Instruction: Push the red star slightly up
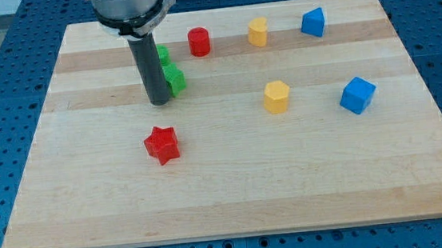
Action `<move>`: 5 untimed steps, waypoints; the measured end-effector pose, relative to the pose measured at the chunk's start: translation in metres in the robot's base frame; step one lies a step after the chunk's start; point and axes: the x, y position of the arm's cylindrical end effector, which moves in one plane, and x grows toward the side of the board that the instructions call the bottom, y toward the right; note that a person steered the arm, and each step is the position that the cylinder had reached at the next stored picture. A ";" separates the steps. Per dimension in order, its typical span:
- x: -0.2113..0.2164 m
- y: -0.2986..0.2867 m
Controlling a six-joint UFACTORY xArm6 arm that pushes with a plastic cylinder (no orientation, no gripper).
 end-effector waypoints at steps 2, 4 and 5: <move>0.062 -0.024; 0.120 -0.026; 0.149 0.004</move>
